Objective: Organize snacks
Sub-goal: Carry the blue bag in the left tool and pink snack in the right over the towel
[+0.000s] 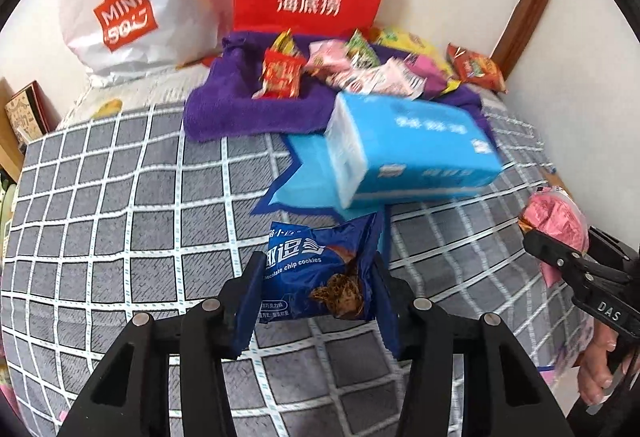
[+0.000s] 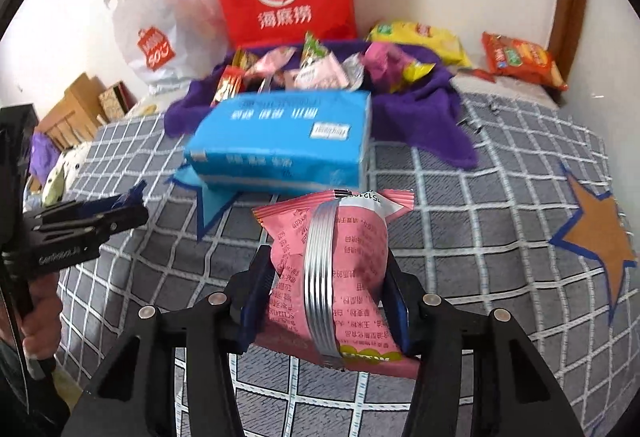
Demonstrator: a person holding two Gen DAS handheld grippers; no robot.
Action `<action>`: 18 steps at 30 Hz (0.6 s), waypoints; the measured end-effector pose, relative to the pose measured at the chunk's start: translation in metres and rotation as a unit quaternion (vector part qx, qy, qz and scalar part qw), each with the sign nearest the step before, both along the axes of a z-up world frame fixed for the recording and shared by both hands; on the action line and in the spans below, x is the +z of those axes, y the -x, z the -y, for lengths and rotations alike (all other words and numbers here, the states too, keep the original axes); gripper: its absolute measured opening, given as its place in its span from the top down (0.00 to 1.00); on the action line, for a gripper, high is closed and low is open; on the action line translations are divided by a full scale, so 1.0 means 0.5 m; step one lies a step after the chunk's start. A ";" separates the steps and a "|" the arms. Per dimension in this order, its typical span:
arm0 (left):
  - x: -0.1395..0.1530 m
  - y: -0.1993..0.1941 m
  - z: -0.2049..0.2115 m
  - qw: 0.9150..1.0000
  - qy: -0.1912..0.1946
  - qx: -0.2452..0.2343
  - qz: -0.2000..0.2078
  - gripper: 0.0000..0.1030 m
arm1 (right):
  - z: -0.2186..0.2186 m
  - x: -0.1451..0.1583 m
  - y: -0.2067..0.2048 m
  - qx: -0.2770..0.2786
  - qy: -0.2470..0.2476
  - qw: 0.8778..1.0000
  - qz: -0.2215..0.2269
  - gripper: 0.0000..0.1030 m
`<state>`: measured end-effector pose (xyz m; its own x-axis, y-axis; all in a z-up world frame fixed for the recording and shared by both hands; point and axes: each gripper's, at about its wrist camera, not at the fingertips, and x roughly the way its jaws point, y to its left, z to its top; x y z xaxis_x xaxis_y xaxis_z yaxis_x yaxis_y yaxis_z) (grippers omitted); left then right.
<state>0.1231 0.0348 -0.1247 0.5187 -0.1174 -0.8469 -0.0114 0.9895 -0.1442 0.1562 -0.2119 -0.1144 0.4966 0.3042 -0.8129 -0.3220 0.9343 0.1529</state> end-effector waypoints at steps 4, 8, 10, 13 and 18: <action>0.036 0.008 0.011 1.000 0.021 -0.006 0.010 0.54 | 0.004 0.038 0.008 -0.009 -0.001 1.000 0.021 0.50; 0.067 0.013 0.024 0.999 0.031 -0.011 0.018 0.54 | 0.004 0.070 0.016 -0.016 0.005 0.999 0.040 0.50; 0.080 0.015 0.030 0.999 0.036 -0.015 0.019 0.54 | 0.003 0.079 0.018 -0.020 0.009 0.999 0.044 0.50; 0.104 0.020 0.037 0.999 0.038 -0.020 0.028 0.54 | 0.000 0.089 0.016 -0.024 0.017 0.999 0.043 0.50; 0.132 0.018 0.037 0.998 0.045 -0.025 0.035 0.54 | -0.003 0.111 0.014 -0.029 0.025 0.998 0.047 0.50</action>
<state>0.1142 0.0163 -0.0587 0.5679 -0.2176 -0.7939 0.0499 0.9718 -0.2306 0.1494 -0.2103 -0.0589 0.5870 0.2329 -0.7753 -0.2773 0.9576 0.0777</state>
